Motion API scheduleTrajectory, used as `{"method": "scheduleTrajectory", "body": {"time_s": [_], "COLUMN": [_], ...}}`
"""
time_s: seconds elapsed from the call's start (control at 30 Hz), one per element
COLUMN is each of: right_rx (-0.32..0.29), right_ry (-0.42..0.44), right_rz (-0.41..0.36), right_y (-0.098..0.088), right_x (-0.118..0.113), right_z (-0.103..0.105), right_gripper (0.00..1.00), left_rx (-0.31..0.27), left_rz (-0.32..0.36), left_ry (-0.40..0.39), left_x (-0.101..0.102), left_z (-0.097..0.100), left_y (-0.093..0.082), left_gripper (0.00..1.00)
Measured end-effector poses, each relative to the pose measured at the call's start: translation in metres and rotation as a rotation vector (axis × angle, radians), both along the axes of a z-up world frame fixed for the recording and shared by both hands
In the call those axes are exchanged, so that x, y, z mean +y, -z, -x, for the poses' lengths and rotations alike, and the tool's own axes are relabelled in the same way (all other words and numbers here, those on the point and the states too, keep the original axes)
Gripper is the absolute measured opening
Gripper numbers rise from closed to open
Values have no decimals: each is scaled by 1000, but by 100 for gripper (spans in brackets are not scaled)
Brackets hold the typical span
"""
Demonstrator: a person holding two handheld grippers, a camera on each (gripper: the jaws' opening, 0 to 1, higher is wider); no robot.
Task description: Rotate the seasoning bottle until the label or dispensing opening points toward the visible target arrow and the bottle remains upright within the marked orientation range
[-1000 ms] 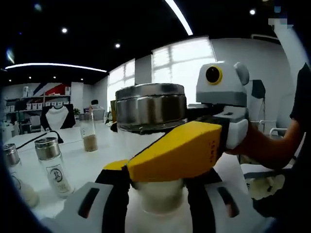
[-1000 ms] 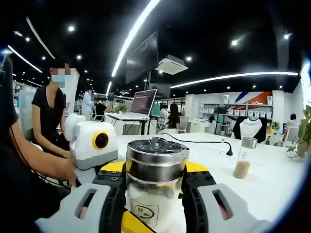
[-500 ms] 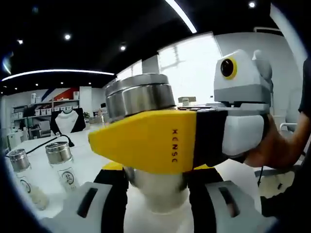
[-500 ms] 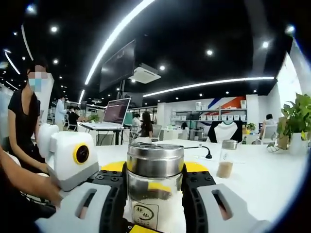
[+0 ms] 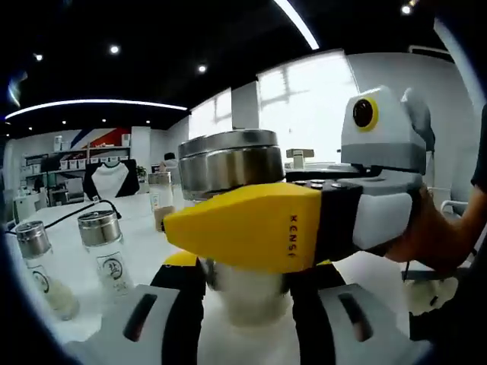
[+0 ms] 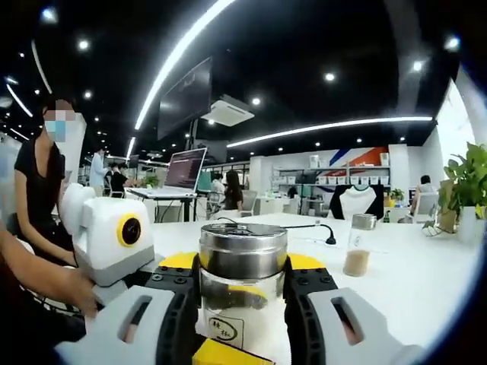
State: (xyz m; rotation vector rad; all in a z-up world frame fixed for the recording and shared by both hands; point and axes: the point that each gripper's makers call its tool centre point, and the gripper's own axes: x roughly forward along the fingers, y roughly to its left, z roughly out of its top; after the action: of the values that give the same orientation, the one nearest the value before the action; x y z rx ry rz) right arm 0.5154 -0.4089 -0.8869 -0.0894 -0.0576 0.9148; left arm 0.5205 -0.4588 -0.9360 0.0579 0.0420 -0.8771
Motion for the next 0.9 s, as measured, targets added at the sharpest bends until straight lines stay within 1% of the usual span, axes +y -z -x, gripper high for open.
{"method": "scheduleTrajectory", "body": {"time_s": [0.07,0.13,0.2,0.27,0.3,0.37,0.47,0.5,0.57,0.63,0.7,0.77,0.8,0.9], "right_rx": [2,18,42,55,78,55,13,14,25,51,64,79,85,77], "right_ry": [-15,-49,-76,-84,-71,-66,-26,-21,-14,1,25,40,49,57], "right_rz": [5,-1,14,21,24,9,-8,-13,-38,-67,-73,-62,-71,-69], "right_y": [0,0,4,5,6,3,0,0,-2,0,3,6,3,-5], "right_x": [-2,-4,-6,-7,-9,-8,-5,-4,-5,-7,-10,-12,-14,-12], "right_z": [0,1,1,1,1,4,3,2,-2,-6,-12,-17,-21,-29], "right_gripper": [42,42,42,43,42,41,41,41,41,41,41,41,41,41], "left_rx": [0,-7,-10,-16,-22,-37,-21,-18,-27,-35,-51,-33,-22,-39], "left_rz": [-5,-8,-24,-39,-47,-36,-3,1,6,5,2,11,12,23], "left_ry": [4,16,23,23,23,23,23,22,8,-1,-13,-16,-26,-58], "left_x": [-1,-3,-5,-6,-6,-7,-5,-4,-3,-2,1,3,6,13], "left_z": [1,2,3,3,3,4,3,3,2,1,1,1,0,-3], "left_y": [1,0,2,4,4,1,-1,-1,-3,-4,-5,-4,-3,-7], "left_gripper": [45,45,45,45,45,45,46,46,46,47,52,55,57,61]}}
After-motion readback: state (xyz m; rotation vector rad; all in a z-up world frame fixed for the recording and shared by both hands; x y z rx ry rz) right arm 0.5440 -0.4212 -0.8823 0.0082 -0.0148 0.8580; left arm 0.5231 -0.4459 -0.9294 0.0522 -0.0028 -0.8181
